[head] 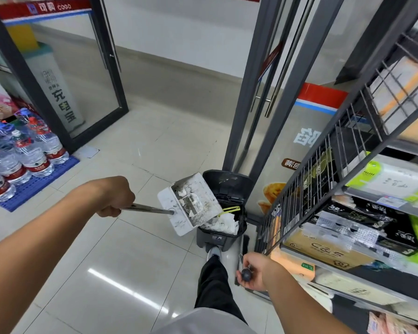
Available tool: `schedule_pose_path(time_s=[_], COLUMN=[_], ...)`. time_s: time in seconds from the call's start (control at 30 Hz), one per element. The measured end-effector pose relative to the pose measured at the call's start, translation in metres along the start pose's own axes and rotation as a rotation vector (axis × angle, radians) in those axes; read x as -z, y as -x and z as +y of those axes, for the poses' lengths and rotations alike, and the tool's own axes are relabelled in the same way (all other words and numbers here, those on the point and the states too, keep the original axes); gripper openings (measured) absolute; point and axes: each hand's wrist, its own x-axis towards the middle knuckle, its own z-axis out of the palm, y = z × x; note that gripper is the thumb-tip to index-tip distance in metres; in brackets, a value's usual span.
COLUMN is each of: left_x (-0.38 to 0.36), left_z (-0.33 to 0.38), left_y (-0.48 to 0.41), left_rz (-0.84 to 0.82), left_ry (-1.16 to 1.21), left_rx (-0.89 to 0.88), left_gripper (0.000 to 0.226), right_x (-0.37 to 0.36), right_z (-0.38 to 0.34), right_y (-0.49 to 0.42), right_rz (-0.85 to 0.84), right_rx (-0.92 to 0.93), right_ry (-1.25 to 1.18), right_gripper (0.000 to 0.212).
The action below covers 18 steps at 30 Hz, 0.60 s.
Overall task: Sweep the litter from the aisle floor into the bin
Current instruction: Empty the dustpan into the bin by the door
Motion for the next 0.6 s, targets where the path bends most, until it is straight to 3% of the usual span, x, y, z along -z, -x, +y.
schedule_pose_path(time_s=[0.3, 0.6], left_x=[0.009, 0.006], left_z=[0.009, 0.02], left_y=[0.006, -0.008], left_rz=[-0.076, -0.298], left_ry=[-0.109, 0.124], left_rx=[-0.011, 0.0], left_gripper=[0.019, 0.026], right_x=[-0.003, 0.003], right_z=[0.007, 0.008], right_y=[0.003, 0.005], right_rz=[-0.014, -0.014], right_rx=[-0.002, 0.009], right_ry=[0.034, 0.01], right_gripper=[0.014, 0.012])
